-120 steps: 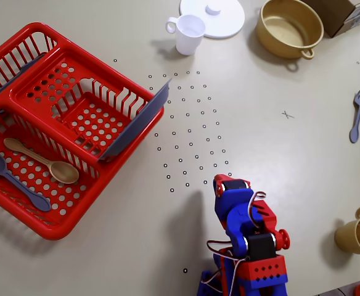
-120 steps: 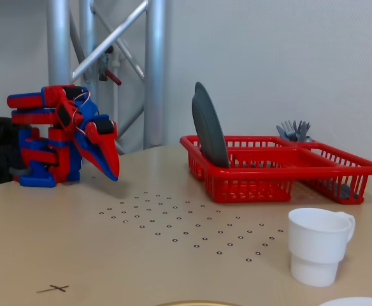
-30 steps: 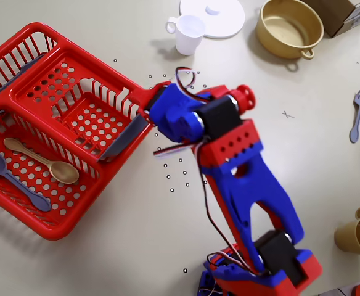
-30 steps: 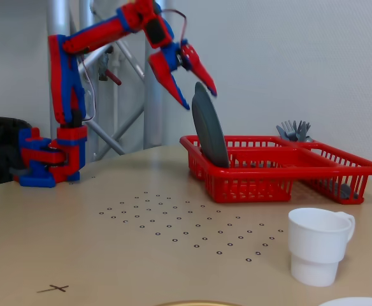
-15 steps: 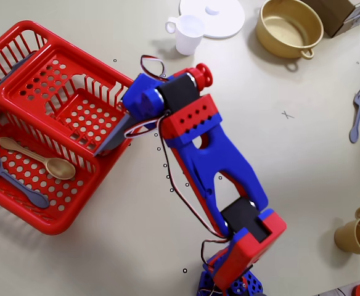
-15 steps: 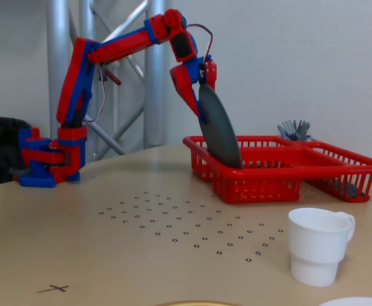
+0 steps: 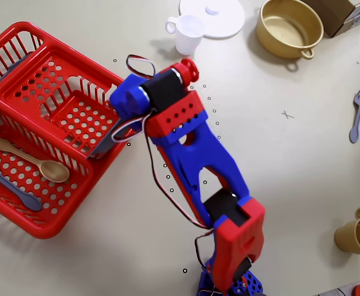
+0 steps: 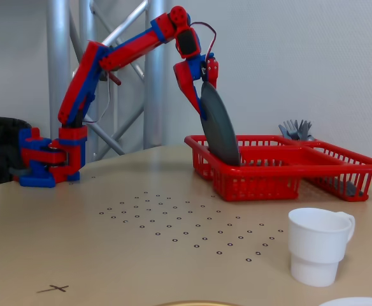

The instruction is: Grasp the plate, place it on the cross drawn on the table.

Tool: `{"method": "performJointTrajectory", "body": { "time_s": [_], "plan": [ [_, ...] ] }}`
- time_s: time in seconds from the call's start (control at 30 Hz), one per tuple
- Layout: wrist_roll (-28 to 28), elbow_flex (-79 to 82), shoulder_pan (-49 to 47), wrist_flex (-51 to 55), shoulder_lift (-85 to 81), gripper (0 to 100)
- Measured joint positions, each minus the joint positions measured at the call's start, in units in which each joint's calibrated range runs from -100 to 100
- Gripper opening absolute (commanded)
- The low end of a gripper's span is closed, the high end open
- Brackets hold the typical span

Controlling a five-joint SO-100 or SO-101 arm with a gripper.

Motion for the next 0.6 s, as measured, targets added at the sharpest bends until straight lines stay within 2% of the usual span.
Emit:
{"method": "performJointTrajectory", "body": {
  "time_s": [0.6],
  "plan": [
    [-7.9,-9.1,-1.1,-3.2,-7.7,0]
  ]
}}
